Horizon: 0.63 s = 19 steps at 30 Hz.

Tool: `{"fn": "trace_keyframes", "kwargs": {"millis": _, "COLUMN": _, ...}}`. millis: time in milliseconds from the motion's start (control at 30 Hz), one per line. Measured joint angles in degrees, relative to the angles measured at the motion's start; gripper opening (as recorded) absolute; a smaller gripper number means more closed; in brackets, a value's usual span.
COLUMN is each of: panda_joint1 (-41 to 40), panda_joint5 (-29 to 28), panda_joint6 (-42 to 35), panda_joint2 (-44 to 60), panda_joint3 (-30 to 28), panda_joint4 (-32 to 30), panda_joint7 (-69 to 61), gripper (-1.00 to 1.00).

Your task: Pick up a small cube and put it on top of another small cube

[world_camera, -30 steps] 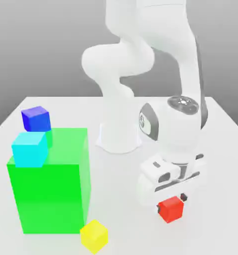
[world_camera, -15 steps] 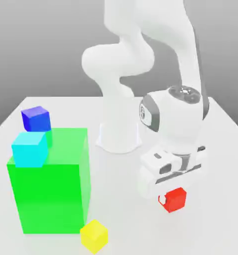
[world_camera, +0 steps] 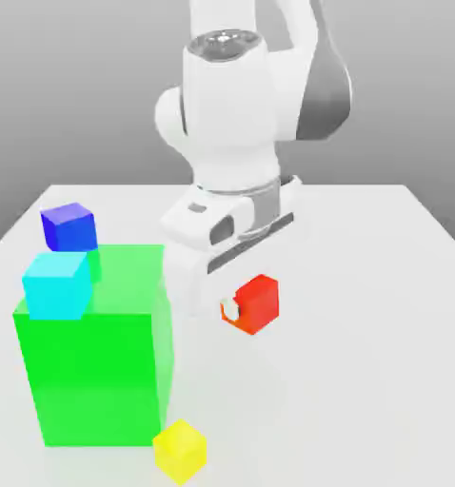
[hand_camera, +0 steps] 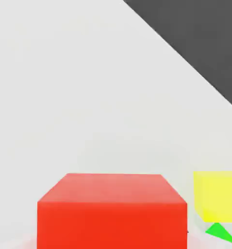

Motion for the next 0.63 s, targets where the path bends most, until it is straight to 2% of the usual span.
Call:
{"fn": "trace_keyframes", "kwargs": {"millis": 367, "panda_joint1": -14.64, "panda_joint5": -18.01, "panda_joint6": -21.33, "panda_joint2": -20.5, "panda_joint3": -11.55, "panda_joint4": 3.81, "panda_joint7": -26.28, "gripper": -1.0}}
{"fn": "trace_keyframes", "kwargs": {"millis": 500, "panda_joint1": -16.18, "panda_joint5": -21.02, "panda_joint6": -14.48, "panda_joint2": -19.24, "panda_joint3": -14.57, "panda_joint4": -1.54, "panda_joint7": -27.89, "gripper": -1.0}}
{"fn": "trace_keyframes", "kwargs": {"millis": 533, "panda_joint1": -16.28, "panda_joint5": -21.31, "panda_joint6": -13.22, "panda_joint2": -18.86, "panda_joint3": -14.95, "panda_joint4": -2.41, "panda_joint7": -27.94, "gripper": 1.0}}
{"fn": "trace_keyframes", "kwargs": {"millis": 633, "panda_joint1": -16.28, "panda_joint5": -21.31, "panda_joint6": -13.22, "panda_joint2": -18.86, "panda_joint3": -14.95, "panda_joint4": -2.41, "panda_joint7": -27.94, "gripper": 1.0}}
